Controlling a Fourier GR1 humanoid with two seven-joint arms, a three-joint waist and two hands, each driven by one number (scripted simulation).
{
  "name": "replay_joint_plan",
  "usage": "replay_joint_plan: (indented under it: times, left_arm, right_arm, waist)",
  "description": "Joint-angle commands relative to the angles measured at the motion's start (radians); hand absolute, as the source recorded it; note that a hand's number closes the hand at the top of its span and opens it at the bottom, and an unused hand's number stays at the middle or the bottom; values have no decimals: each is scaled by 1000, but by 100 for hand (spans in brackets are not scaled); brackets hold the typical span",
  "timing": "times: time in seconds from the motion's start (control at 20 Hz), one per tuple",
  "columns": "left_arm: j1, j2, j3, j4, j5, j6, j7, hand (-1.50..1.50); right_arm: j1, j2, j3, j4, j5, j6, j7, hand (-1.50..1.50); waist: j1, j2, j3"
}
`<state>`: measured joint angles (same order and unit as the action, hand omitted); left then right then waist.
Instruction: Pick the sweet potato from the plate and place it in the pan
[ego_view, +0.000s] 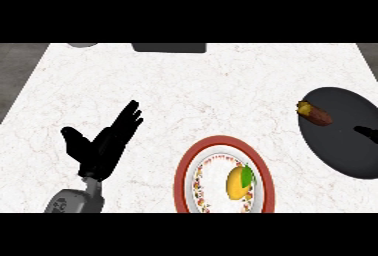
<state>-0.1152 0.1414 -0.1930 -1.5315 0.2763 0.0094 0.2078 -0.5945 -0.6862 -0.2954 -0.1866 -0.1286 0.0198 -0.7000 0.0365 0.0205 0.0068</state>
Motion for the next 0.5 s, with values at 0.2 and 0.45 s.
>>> replay_joint_plan:
  times: [0.2, 0.45]
  left_arm:
    - [5, -5, 9, 24, 4, -15, -7, 0]
    - [74, -12, -10, -22, -18, -3, -23, 0]
  right_arm:
    - [161, -72, -2, 44, 7, 297, -193, -150]
    - [178, -127, -5, 49, 10, 422, -211, -150]
  waist:
    - [-11, -1, 2]
    - [-6, -8, 0]
